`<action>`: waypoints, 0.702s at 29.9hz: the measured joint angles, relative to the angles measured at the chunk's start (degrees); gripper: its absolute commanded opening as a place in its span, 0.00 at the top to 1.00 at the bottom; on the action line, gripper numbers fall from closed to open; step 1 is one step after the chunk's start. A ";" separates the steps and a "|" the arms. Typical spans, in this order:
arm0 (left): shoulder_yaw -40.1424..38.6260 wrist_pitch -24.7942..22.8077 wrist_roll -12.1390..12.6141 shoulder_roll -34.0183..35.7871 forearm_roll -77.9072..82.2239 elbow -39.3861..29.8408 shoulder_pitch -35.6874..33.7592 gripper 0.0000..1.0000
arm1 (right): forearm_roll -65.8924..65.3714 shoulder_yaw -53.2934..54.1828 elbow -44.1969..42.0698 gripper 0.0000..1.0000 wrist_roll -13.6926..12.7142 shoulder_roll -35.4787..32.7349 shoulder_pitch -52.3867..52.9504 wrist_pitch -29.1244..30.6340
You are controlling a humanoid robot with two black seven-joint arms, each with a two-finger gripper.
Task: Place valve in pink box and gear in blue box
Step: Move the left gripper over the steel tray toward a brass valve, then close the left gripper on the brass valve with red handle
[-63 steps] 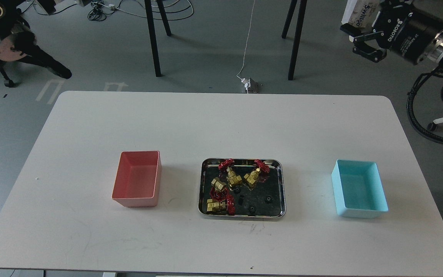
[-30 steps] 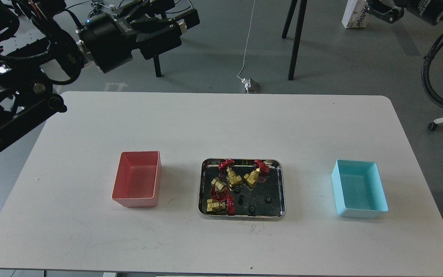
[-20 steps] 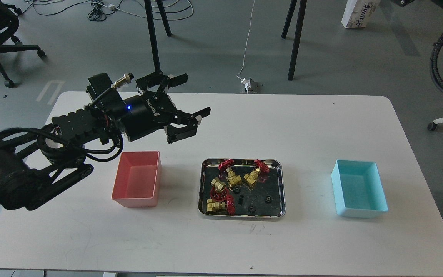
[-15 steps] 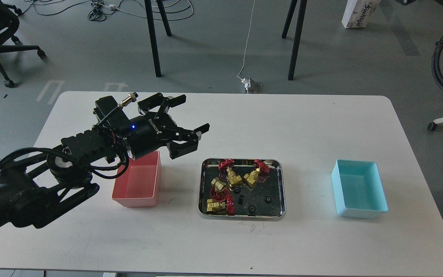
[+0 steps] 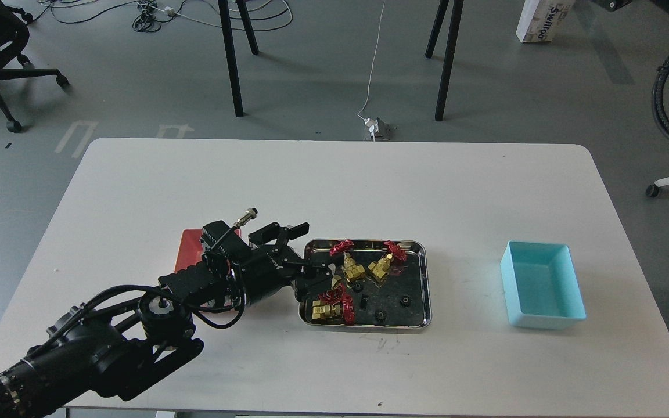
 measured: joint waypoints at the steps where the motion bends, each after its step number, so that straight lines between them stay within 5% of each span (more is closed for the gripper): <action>1: 0.00 -0.03 0.48 -0.72 0.00 0.47 0.60 0.00 | -0.65 -0.03 0.00 0.01 0.00 0.07 -0.19 0.00; 15: 0.01 -0.12 2.81 -5.69 -0.01 4.96 2.84 0.01 | -1.94 -0.15 -0.08 0.01 0.00 0.22 -1.09 0.00; 21: 0.15 -0.20 2.80 -5.71 -0.01 6.23 2.72 0.17 | -1.94 -0.15 -0.12 0.01 0.00 0.25 -1.00 0.00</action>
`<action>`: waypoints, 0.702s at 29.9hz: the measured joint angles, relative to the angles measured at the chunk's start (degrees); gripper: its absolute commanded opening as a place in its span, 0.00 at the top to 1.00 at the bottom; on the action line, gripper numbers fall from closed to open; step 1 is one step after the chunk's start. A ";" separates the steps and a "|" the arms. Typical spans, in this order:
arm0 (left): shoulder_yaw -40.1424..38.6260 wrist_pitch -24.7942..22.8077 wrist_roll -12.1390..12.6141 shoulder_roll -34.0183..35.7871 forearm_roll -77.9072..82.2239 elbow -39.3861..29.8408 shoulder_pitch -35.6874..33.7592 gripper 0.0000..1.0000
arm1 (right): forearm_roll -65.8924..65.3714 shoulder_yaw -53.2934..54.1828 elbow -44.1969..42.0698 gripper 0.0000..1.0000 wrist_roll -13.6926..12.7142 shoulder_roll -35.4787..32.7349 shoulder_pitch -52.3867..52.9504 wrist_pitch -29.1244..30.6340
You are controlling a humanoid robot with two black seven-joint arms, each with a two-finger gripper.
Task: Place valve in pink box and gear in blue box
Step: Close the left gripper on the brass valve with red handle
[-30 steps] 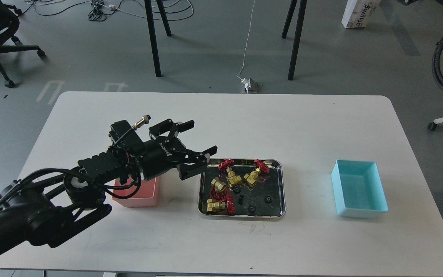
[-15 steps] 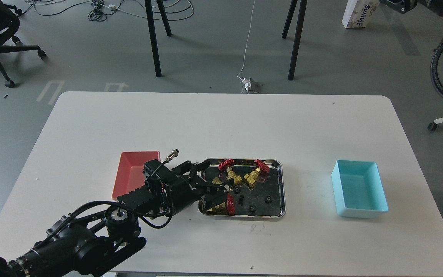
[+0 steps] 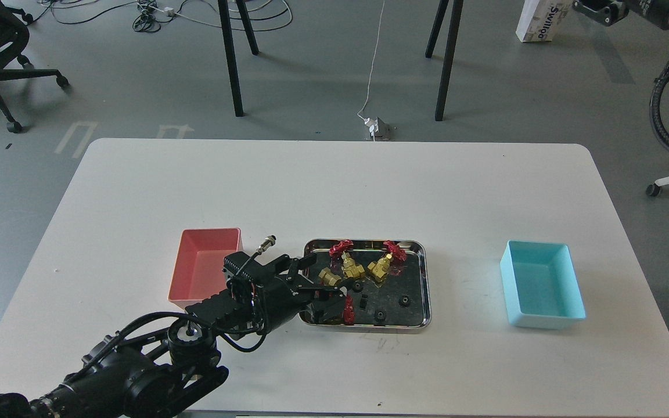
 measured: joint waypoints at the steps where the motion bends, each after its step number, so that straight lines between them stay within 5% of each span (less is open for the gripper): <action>1: 0.44 -0.04 0.00 0.01 0.00 0.11 -0.09 0.20 | 0.00 0.00 -0.01 0.01 0.00 0.04 0.01 0.00; 9: 2.88 -0.85 0.01 0.12 0.00 0.21 -0.68 0.63 | 0.00 0.08 -0.15 0.01 0.08 0.12 0.02 0.00; 17: 2.71 -2.83 2.35 0.22 0.00 -0.71 -0.69 0.88 | -0.05 0.09 -0.18 0.01 0.09 0.12 -0.06 0.01; 21: 2.56 -3.00 2.72 0.24 0.00 -1.15 -0.52 0.90 | -0.05 0.09 -0.77 0.01 0.09 0.12 -0.18 0.01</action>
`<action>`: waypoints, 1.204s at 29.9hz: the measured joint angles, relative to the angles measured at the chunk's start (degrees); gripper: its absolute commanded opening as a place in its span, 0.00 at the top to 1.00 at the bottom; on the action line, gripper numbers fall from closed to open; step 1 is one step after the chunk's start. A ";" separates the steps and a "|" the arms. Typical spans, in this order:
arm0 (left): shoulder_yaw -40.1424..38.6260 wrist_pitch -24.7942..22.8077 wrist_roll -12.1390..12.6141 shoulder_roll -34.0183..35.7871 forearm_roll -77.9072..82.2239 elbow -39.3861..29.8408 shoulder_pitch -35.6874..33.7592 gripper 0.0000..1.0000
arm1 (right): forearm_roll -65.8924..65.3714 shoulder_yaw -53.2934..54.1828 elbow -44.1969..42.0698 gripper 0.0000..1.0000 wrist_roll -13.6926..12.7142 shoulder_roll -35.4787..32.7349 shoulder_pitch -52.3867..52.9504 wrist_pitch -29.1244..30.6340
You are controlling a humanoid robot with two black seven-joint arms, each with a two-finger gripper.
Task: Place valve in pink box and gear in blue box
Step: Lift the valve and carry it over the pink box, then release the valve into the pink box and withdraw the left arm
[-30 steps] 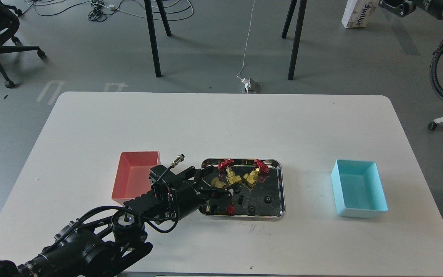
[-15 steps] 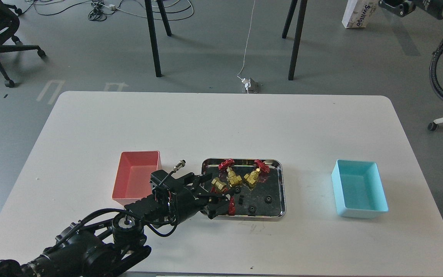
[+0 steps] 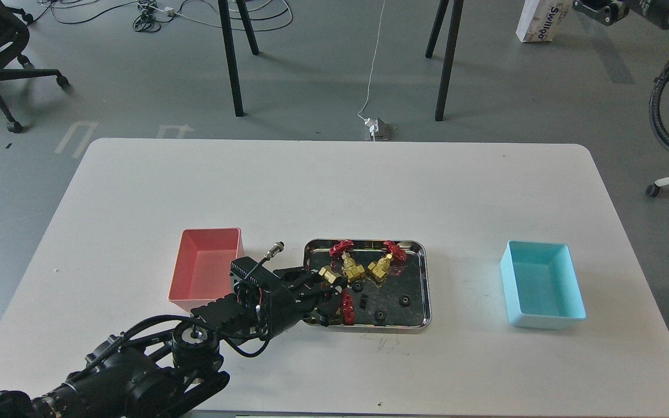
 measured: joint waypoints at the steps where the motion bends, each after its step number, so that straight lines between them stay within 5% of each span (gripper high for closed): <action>1: -0.10 -0.03 0.12 0.18 0.00 -0.35 0.05 0.90 | 0.00 -0.02 -0.13 0.01 0.00 0.00 -0.03 0.00; 9: -10.19 -3.65 0.63 4.78 -0.01 -10.86 -0.09 0.89 | -0.04 -0.08 -0.32 0.01 0.07 0.00 -0.14 0.33; 16: -16.05 -5.06 1.72 18.29 0.00 -20.67 0.52 0.88 | -0.45 -0.09 -0.34 0.01 0.08 -0.07 -0.16 0.36; 22: -16.56 -1.74 1.86 26.62 0.00 -21.48 5.75 0.87 | -1.07 -0.09 -1.05 0.01 0.12 0.03 -0.15 0.27; 30: -15.88 2.76 1.82 27.85 0.00 -17.60 11.50 0.84 | -1.12 -0.09 -2.35 0.01 0.18 0.46 -0.18 0.26; 33: -15.55 4.11 1.65 27.84 0.00 -15.58 12.06 0.69 | -1.14 -0.09 -2.35 0.01 0.18 0.78 -0.03 0.26; 36: -15.49 5.27 1.43 27.72 0.00 -14.81 12.48 0.38 | -1.16 -0.09 -2.35 0.01 0.18 0.93 0.16 0.26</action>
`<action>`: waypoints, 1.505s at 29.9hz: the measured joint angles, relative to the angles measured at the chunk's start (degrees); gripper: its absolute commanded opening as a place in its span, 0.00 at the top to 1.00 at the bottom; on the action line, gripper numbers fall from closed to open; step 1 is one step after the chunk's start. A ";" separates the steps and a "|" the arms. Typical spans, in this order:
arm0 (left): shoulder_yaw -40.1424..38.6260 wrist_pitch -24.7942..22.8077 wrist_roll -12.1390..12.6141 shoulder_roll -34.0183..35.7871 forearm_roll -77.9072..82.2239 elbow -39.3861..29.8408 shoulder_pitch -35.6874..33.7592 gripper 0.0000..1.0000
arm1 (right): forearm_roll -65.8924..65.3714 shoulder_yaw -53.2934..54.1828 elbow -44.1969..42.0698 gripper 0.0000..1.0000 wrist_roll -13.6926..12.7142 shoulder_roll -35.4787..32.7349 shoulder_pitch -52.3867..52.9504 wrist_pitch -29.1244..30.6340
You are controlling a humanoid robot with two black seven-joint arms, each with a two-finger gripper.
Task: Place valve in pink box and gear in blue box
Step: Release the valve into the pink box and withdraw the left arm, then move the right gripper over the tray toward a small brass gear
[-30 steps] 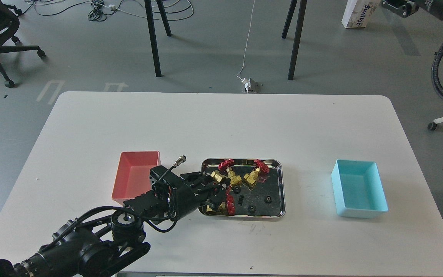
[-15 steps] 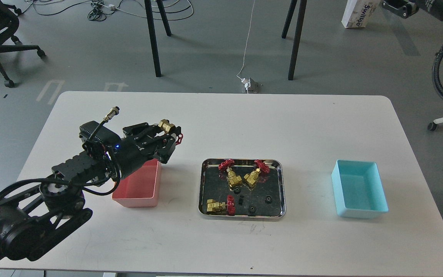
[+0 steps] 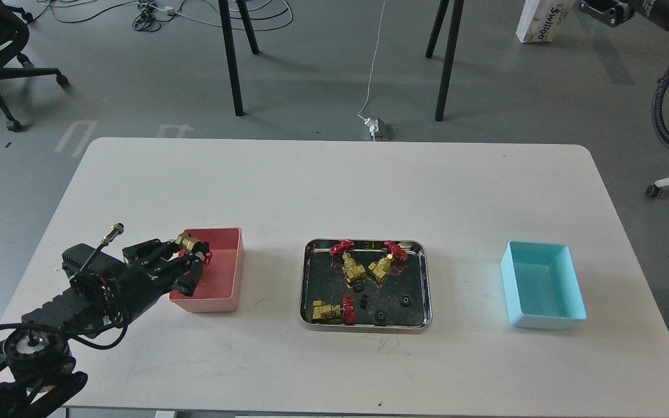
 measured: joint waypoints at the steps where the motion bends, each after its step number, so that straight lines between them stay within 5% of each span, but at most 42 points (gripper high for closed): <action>1: 0.00 0.40 -0.02 -0.04 0.00 0.05 0.09 0.32 | -0.01 0.00 0.00 0.01 0.00 0.04 0.10 0.00; 3: -0.10 0.99 -0.04 -0.09 0.00 0.10 0.42 0.19 | -0.03 0.00 0.06 0.01 0.00 0.09 0.25 0.00; 7: -0.68 1.94 -0.22 -0.34 0.00 -0.24 1.43 0.07 | -0.09 0.00 0.40 0.01 0.00 0.12 0.37 0.00; 14: -5.91 2.56 -0.50 -0.42 -7.19 -1.58 0.21 0.05 | -4.08 -0.58 2.98 0.01 -0.95 0.39 0.06 0.84; 22: -11.56 -2.65 -0.92 2.79 -46.32 -1.87 -19.91 0.05 | -24.13 -17.50 11.27 0.01 -0.72 6.00 5.83 5.75; 28: -12.38 -6.56 -0.55 4.79 -67.06 -0.43 -34.79 0.05 | -36.53 -41.49 13.50 0.01 3.80 17.80 14.44 6.67; 35: -12.46 -7.07 1.26 4.90 -70.43 4.10 -46.03 0.05 | -43.36 -58.17 13.38 0.01 6.56 28.95 16.94 8.47; 45: -12.54 -7.55 1.71 5.00 -70.59 8.35 -51.72 0.05 | -46.07 -68.31 8.06 0.07 7.63 39.71 15.58 8.49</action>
